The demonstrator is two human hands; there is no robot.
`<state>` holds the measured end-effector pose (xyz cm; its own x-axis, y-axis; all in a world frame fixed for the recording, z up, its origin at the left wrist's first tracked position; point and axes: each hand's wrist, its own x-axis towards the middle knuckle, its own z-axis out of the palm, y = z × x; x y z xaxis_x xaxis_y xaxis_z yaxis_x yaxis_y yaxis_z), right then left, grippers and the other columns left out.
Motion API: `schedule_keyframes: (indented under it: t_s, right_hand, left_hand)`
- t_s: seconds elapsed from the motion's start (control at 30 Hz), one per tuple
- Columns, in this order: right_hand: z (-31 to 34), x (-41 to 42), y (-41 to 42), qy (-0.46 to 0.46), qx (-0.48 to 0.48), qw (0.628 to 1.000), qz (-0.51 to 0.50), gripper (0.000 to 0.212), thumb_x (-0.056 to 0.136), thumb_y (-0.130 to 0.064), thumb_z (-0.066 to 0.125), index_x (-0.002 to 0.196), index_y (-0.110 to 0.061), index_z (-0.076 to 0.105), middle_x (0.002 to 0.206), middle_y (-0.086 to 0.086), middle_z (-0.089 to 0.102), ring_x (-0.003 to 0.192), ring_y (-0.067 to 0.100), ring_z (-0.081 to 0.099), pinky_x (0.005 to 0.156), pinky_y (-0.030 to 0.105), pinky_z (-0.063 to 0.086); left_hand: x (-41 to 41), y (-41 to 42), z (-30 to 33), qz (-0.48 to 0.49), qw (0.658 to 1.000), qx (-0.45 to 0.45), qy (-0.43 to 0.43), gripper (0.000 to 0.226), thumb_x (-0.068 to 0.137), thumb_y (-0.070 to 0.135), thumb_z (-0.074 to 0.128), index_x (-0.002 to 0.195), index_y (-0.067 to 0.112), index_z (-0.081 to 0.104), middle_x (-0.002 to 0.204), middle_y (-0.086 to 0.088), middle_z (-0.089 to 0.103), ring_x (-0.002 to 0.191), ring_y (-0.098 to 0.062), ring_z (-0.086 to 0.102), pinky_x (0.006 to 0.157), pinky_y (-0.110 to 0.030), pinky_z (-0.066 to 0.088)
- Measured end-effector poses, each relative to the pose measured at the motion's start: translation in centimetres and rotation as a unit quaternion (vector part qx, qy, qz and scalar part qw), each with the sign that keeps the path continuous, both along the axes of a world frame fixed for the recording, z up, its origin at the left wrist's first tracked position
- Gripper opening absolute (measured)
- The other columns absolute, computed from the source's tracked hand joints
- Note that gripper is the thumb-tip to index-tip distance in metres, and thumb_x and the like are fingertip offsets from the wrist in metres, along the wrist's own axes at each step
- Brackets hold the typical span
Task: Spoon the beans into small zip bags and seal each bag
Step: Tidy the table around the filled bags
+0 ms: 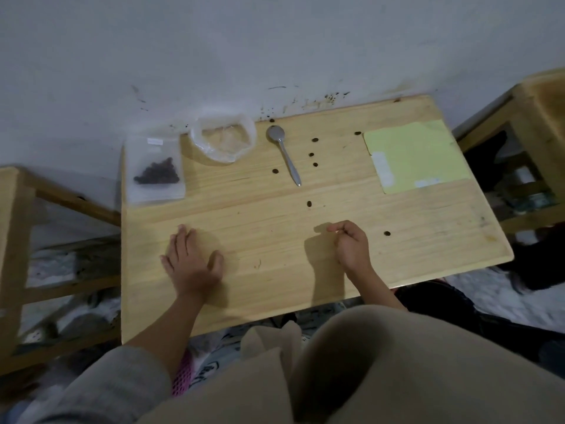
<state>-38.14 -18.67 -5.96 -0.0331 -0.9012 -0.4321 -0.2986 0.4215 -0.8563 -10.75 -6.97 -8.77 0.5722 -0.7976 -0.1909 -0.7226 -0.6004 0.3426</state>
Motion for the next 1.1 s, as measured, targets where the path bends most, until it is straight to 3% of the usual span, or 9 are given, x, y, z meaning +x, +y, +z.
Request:
schedule_keyframes:
  t_s: [0.07, 0.13, 0.2, 0.33, 0.43, 0.57, 0.77, 0.97, 1.1]
  right_hand:
    - [0.2, -1.4, 0.4, 0.038, -0.012, 0.999, -0.025, 0.028, 0.086, 0.007, 0.038, 0.083, -0.005, 0.064, 0.089, 0.004, 0.063, 0.077, 0.013, 0.054, 0.063, 0.021, 0.040]
    - [0.1, -3.2, 0.7, 0.124, -0.063, 0.990, -0.032, 0.016, 0.092, -0.010, 0.050, 0.090, -0.005, 0.064, 0.071, 0.003, 0.060, 0.063, 0.015, 0.052, 0.059, 0.026, 0.039]
    - [-0.2, -5.1, 0.8, 0.203, -0.100, 0.974, -0.031, 0.018, 0.091, -0.022, 0.057, 0.098, -0.006, 0.064, 0.056, -0.002, 0.050, 0.053, 0.013, 0.047, 0.052, 0.027, 0.035]
    - [0.0, -8.1, 0.5, 0.285, -0.068, 0.955, -0.040, 0.033, 0.092, -0.027, 0.056, 0.121, -0.015, 0.060, 0.067, 0.004, 0.057, 0.067, 0.023, 0.056, 0.061, 0.028, 0.040]
    - [-0.4, -9.4, 0.1, 0.290, -0.028, 0.956, -0.026, 0.034, 0.093, -0.033, 0.053, 0.126, -0.025, 0.059, 0.094, 0.012, 0.069, 0.087, 0.029, 0.064, 0.067, 0.030, 0.045]
    - [-0.8, -9.9, -0.3, 0.284, -0.051, 0.957, 0.002, 0.028, 0.095, -0.029, 0.051, 0.117, -0.023, 0.067, 0.110, 0.005, 0.071, 0.100, 0.025, 0.065, 0.080, 0.028, 0.047]
    - [-0.5, -9.8, -1.4, 0.274, -0.054, 0.960, 0.016, 0.026, 0.093, -0.033, 0.054, 0.113, -0.022, 0.066, 0.086, 0.008, 0.072, 0.080, 0.026, 0.064, 0.061, 0.027, 0.043]
    - [-0.1, -10.0, -1.5, 0.240, -0.043, 0.968, 0.065, 0.026, 0.091, -0.032, 0.059, 0.113, -0.022, 0.068, 0.105, 0.002, 0.072, 0.100, 0.019, 0.064, 0.080, 0.027, 0.047]
    - [-0.3, -9.7, -2.4, 0.247, -0.047, 0.962, 0.104, 0.021, 0.091, -0.024, 0.058, 0.107, -0.016, 0.069, 0.095, 0.005, 0.073, 0.090, 0.024, 0.065, 0.073, 0.030, 0.050]
  left_hand:
    - [-1.6, -0.7, -0.1, -0.027, 1.000, -0.003, -0.009, 0.079, 0.076, 0.051, 0.041, 0.142, 0.007, 0.032, 0.157, -0.008, 0.018, 0.143, -0.030, 0.015, 0.111, -0.062, 0.006]
    - [-3.5, -1.6, -0.1, -0.080, 0.997, -0.002, -0.017, 0.082, 0.078, 0.057, 0.034, 0.142, 0.006, 0.031, 0.157, -0.009, 0.017, 0.143, -0.029, 0.014, 0.111, -0.061, 0.004]
    - [-5.4, -3.0, 0.1, -0.115, 0.993, 0.000, -0.018, 0.086, 0.078, 0.062, 0.027, 0.144, 0.006, 0.028, 0.157, -0.008, 0.014, 0.143, -0.027, 0.012, 0.112, -0.059, 0.002]
    - [-8.7, -5.6, 0.0, -0.144, 0.989, 0.022, -0.020, 0.086, 0.084, 0.064, 0.028, 0.147, 0.007, 0.018, 0.159, -0.007, 0.005, 0.145, -0.025, 0.003, 0.112, -0.059, 0.001]
    - [-9.8, -6.5, -0.4, -0.154, 0.985, 0.063, -0.035, 0.086, 0.089, 0.063, 0.033, 0.150, 0.008, 0.007, 0.159, -0.006, -0.007, 0.146, -0.024, -0.007, 0.113, -0.060, -0.001]
    - [-9.8, -6.5, -0.5, -0.151, 0.986, 0.065, -0.040, 0.087, 0.088, 0.065, 0.029, 0.151, 0.011, 0.005, 0.159, -0.005, -0.009, 0.146, -0.023, -0.007, 0.114, -0.057, 0.001]
    - [-10.0, -6.6, -0.3, -0.146, 0.986, 0.064, -0.049, 0.092, 0.080, 0.069, 0.017, 0.150, 0.011, 0.009, 0.160, -0.005, -0.002, 0.146, -0.024, -0.001, 0.114, -0.057, 0.006]
    - [-10.0, -6.5, -0.3, -0.143, 0.987, 0.051, -0.046, 0.090, 0.080, 0.068, 0.024, 0.149, 0.010, 0.016, 0.159, -0.006, 0.005, 0.146, -0.026, 0.004, 0.113, -0.057, 0.008]
    - [-10.0, -6.5, -0.4, -0.137, 0.988, 0.047, -0.044, 0.090, 0.080, 0.067, 0.029, 0.148, 0.010, 0.019, 0.159, -0.007, 0.009, 0.145, -0.026, 0.008, 0.113, -0.057, 0.010]
